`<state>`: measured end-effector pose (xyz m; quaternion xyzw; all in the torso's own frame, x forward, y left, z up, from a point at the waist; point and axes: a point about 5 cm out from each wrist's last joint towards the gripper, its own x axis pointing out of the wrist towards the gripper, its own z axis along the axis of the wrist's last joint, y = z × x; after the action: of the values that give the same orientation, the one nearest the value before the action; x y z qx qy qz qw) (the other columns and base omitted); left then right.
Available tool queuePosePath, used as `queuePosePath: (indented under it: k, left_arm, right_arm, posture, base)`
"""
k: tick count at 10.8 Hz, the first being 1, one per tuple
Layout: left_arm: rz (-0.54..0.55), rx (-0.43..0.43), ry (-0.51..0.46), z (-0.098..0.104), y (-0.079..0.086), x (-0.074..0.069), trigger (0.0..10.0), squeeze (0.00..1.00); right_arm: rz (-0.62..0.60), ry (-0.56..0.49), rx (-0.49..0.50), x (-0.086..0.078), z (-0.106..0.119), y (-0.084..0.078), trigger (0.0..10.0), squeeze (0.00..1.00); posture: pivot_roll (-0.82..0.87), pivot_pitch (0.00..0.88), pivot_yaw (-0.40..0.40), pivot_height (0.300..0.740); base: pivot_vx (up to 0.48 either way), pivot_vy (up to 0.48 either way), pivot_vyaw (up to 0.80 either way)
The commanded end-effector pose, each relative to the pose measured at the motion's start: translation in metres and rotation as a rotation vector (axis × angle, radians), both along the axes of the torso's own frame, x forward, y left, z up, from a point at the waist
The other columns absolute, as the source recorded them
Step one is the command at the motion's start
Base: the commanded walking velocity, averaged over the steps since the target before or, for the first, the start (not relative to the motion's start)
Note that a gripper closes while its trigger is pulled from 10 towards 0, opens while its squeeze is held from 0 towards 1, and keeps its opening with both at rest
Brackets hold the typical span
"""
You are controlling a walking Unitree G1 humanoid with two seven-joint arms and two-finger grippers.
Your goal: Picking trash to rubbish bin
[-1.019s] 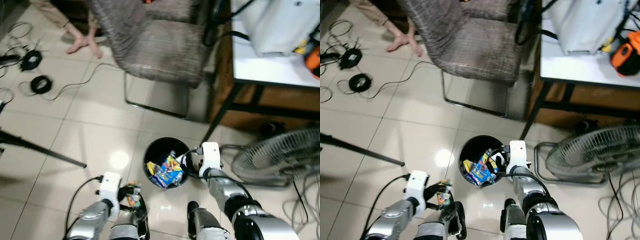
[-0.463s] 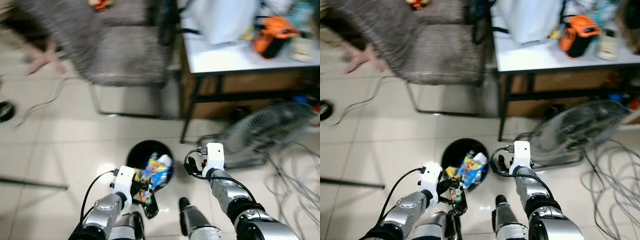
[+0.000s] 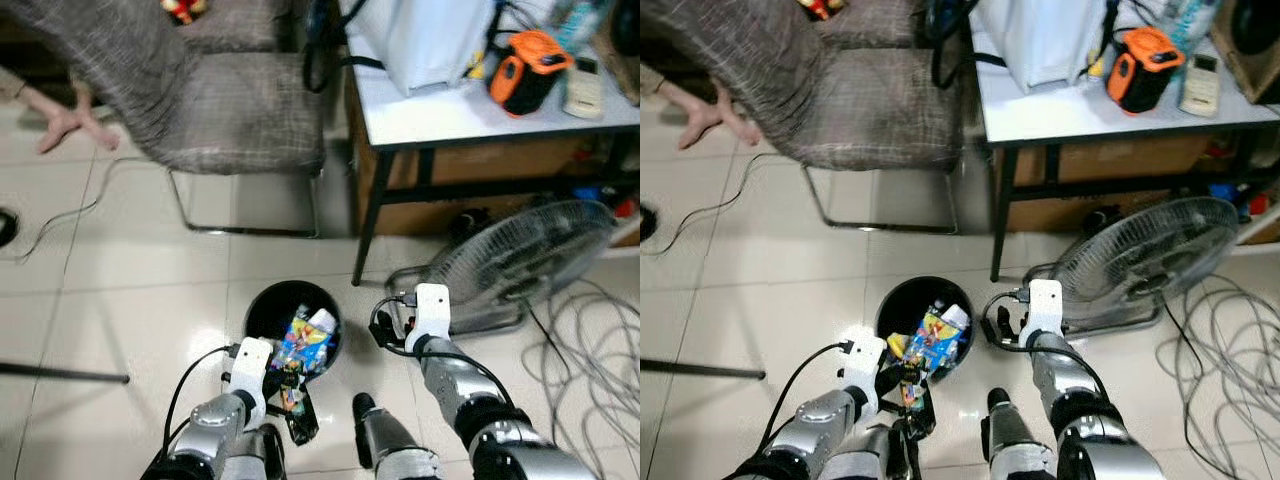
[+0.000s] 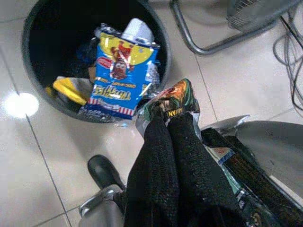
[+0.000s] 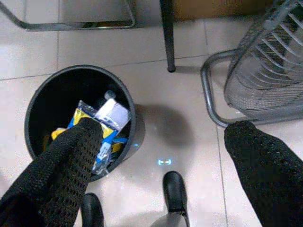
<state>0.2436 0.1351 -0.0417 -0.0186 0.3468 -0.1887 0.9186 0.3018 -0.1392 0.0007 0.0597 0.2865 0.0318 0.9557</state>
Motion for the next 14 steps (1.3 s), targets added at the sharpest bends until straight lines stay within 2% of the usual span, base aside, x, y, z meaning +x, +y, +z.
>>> queuePosePath:
  k: [1, 4, 8, 11, 12, 13, 14]
  left_arm:
    - [0.014, 0.01, 0.024, -0.006, 0.001, -0.006, 10.0, 0.0]
    - [0.02, 0.016, 0.019, -0.004, -0.007, 0.0, 10.0, 0.0]
    - [-0.017, -0.004, 0.024, 0.001, -0.028, 0.007, 10.0, 0.0]
    - [0.032, -0.047, 0.015, 0.007, -0.037, 0.017, 10.0, 0.0]
    - [0.028, -0.031, 0.013, 0.008, -0.039, 0.017, 10.0, 0.0]
    - [0.026, -0.023, 0.011, 0.008, -0.039, 0.017, 10.0, 0.0]
    - [0.026, -0.012, 0.01, 0.008, -0.036, 0.018, 10.0, 0.0]
  right_arm:
    - [0.003, 0.032, 0.021, -0.008, -0.007, 0.003, 10.0, 0.0]
    - [0.016, 0.024, 0.018, -0.012, -0.007, 0.003, 10.0, 0.0]
    - [-0.003, -0.003, 0.016, -0.022, 0.004, -0.003, 10.0, 0.0]
    - [-0.005, -0.014, 0.038, -0.026, 0.014, -0.002, 10.0, 0.0]
    - [0.044, 0.003, 0.128, -0.03, 0.019, 0.008, 10.0, 0.0]
    - [0.1, 0.05, 0.152, -0.036, 0.019, 0.013, 10.0, 0.0]
    - [0.213, 0.137, 0.19, -0.051, 0.018, 0.019, 10.0, 0.0]
  posture:
    - [-0.15, 0.302, 0.047, 0.74]
    - [-0.19, 0.333, 0.038, 0.74]
    - [-0.26, 0.385, 0.022, 0.74]
    - [-0.28, 0.403, 0.015, 0.74]
    - [-0.28, 0.405, 0.015, 0.74]
    - [-0.28, 0.407, 0.014, 0.74]
    - [-0.28, 0.407, 0.01, 0.74]
  base:
    - [0.0, 0.0, 0.0]
    - [0.0, 0.0, 0.0]
    - [0.0, 0.0, 0.0]
    - [0.0, 0.0, 0.0]
    - [0.0, 0.0, 0.0]
    - [0.0, 0.0, 0.0]
    - [0.0, 0.0, 0.0]
